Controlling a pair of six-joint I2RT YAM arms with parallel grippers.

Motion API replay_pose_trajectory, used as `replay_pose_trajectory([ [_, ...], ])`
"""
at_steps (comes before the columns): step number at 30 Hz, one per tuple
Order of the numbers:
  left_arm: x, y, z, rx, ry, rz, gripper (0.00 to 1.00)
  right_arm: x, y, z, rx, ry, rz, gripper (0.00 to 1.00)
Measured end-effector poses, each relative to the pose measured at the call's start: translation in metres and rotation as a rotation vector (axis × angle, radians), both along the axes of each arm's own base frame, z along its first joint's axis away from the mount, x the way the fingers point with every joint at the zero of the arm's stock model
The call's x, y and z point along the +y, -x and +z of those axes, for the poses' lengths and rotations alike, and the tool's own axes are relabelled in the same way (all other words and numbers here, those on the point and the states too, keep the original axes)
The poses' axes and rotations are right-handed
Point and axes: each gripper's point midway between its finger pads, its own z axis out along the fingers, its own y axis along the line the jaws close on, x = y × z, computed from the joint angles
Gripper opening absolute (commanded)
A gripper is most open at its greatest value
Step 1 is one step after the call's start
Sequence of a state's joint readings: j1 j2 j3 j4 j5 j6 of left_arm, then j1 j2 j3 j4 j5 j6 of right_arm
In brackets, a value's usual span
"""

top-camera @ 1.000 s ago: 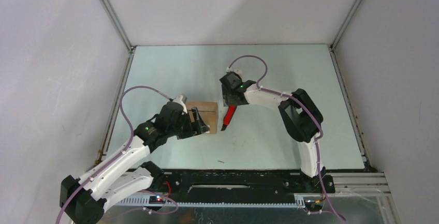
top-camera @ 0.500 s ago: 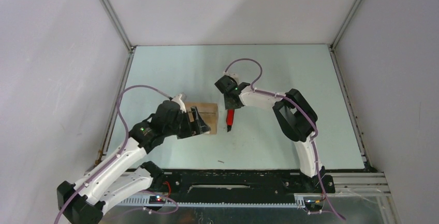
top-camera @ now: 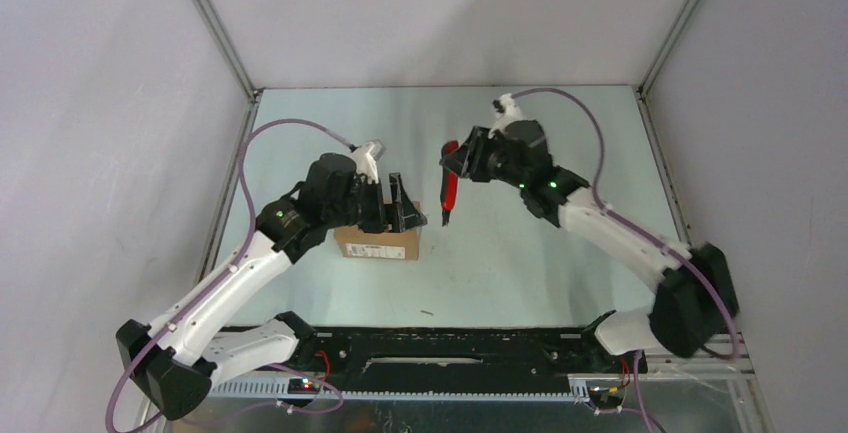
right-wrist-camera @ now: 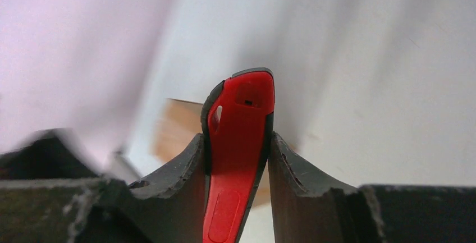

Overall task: Unpack the express box
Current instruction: Pick up the knife at the center of the board.

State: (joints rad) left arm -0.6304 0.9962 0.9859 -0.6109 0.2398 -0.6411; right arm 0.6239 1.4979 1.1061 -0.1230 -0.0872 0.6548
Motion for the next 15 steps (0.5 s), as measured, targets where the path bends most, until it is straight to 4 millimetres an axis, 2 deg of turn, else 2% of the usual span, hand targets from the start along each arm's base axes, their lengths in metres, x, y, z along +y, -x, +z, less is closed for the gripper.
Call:
replay_pose_trajectory([
  [1, -0.005, 0.0, 0.002, -0.002, 0.01, -0.023, 0.83, 0.003, 0.004, 0.033, -0.068, -0.109, 0.025, 0.0],
  [3, -0.016, 0.002, 0.005, 0.003, 0.048, -0.082, 0.83, 0.005, 0.012, 0.081, -0.167, -0.256, 0.069, 0.0],
  [6, -0.032, 0.009, 0.017, 0.0, 0.125, -0.171, 0.83, 0.01, 0.023, 0.132, -0.276, -0.445, 0.159, 0.0],
  [8, -0.043, 0.015, 0.034, -0.022, 0.205, -0.238, 0.83, 0.015, 0.029, 0.148, -0.3, -0.545, 0.219, 0.0],
  [11, -0.059, 0.021, 0.064, -0.067, 0.344, -0.32, 0.83, 0.024, 0.041, 0.158, -0.296, -0.672, 0.303, 0.0],
  [15, -0.069, 0.03, 0.084, -0.081, 0.498, -0.384, 0.82, 0.033, 0.052, 0.167, -0.27, -0.826, 0.386, 0.0],
])
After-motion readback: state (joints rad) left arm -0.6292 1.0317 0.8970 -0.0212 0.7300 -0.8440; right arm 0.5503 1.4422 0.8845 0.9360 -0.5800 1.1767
